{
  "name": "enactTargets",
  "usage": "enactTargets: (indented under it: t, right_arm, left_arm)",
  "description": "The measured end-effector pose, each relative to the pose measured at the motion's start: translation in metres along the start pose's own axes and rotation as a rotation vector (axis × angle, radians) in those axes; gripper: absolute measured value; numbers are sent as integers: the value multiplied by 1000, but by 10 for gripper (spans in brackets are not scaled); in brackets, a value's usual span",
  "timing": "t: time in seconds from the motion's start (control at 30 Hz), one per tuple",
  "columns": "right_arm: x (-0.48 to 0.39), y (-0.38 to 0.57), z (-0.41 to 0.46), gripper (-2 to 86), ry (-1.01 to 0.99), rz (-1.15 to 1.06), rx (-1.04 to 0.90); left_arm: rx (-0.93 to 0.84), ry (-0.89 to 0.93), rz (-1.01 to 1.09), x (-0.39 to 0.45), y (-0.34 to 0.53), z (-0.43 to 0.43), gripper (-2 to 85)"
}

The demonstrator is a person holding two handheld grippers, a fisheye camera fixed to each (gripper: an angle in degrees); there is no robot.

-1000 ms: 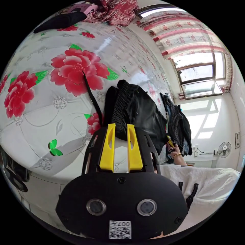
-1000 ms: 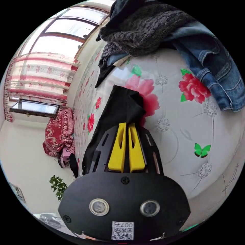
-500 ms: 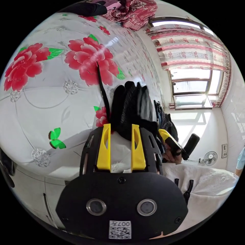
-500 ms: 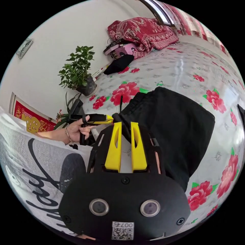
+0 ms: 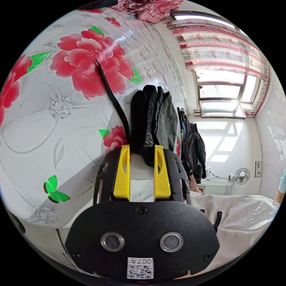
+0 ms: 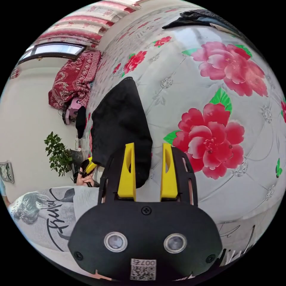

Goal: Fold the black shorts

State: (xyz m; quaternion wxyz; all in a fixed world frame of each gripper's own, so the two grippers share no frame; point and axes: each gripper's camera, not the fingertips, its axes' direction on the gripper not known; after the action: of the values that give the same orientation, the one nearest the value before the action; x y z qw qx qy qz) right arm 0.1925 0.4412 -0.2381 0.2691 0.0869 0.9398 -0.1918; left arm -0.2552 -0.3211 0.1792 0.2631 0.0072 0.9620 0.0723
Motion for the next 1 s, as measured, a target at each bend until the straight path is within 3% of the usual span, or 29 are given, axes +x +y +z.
enactTargets:
  t: [0.2,0.5,0.8,1.0]
  right_arm:
    - [18,-29,17,41,-200,163,32]
    - [-72,-168,88,4,-93,12,-101]
    - [-222,-361,166,25,-36,-224,-25]
    - [-246,-343,178,38,230,-417,14]
  left_arm:
    - [-23,-15,-30,-6,-25,19,67]
    - [62,-89,40,0,-135,45,13]
    - [315,-262,37,-12,-302,47,-1]
    - [466,-433,-54,-30,-272,51,60]
